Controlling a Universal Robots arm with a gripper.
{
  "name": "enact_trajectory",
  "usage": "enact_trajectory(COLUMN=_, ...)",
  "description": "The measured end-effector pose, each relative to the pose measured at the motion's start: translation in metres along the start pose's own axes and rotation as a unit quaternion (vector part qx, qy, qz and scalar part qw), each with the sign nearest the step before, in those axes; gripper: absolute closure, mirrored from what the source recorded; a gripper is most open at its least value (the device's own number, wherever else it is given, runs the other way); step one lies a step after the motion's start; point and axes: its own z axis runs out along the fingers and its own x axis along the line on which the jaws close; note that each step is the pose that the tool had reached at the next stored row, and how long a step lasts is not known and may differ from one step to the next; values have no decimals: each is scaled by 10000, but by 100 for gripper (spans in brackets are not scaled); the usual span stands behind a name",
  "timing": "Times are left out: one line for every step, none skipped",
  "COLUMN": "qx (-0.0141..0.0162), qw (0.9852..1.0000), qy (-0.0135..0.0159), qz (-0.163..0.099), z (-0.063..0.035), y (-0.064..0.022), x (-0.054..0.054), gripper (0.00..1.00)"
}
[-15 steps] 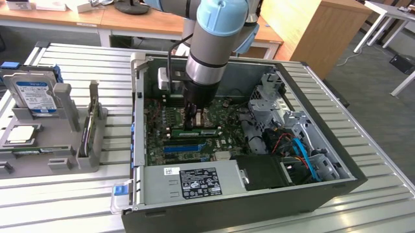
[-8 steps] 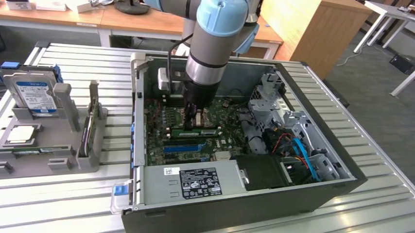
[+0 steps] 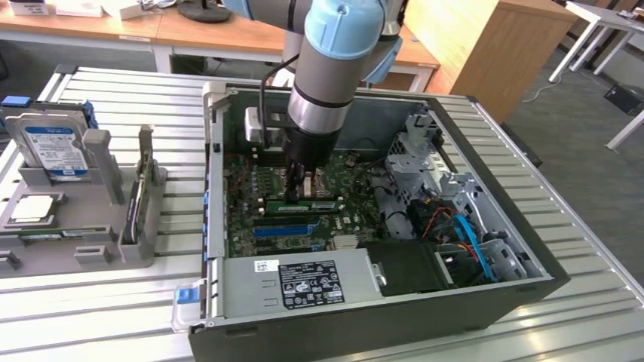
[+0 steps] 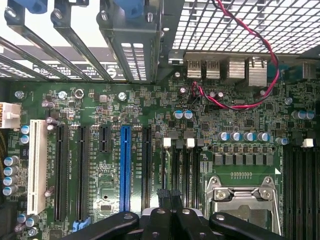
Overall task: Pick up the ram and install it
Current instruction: 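Press down the ram until it locks into place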
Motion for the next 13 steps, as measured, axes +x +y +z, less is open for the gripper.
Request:
enact_trajectory(qx=0, qw=10000, qy=0, qz=0, z=0, y=0, x=0, gripper=89)
enact_trajectory(qx=1, qw=10000, qy=-1, qz=0, z=5, y=-1, x=0, gripper=89)
enact_trajectory(qx=0, qw=10000, qy=-1, qz=0, z=11, y=-1, x=0, gripper=89)
enact_trajectory(qx=1, qw=10000, qy=-1, qz=0, z=19, y=-1, x=0, gripper=89)
enact_trajectory(qx=0, qw=10000, qy=0, qz=0, z=20, y=-1, x=1, gripper=89)
enact_trajectory(qx=0, qw=10000, qy=0, qz=0, z=20, y=-1, x=1, gripper=89)
enact_trajectory(qx=0, qw=10000, qy=0, qz=0, z=20, y=-1, x=1, gripper=89)
enact_trajectory(qx=0, qw=10000, qy=0, qz=0, z=20, y=-1, x=1, gripper=89)
enact_trajectory(qx=0, qw=10000, qy=0, qz=0, z=21, y=-1, x=1, gripper=89)
enact_trajectory(qx=0, qw=10000, qy=0, qz=0, z=21, y=-1, x=1, gripper=89)
enact_trajectory(qx=0, qw=10000, qy=0, qz=0, z=22, y=-1, x=1, gripper=89)
enact_trajectory(qx=0, qw=10000, qy=-1, qz=0, z=25, y=-1, x=1, gripper=89)
enact_trajectory(qx=0, qw=10000, qy=-1, qz=0, z=28, y=-1, x=1, gripper=89)
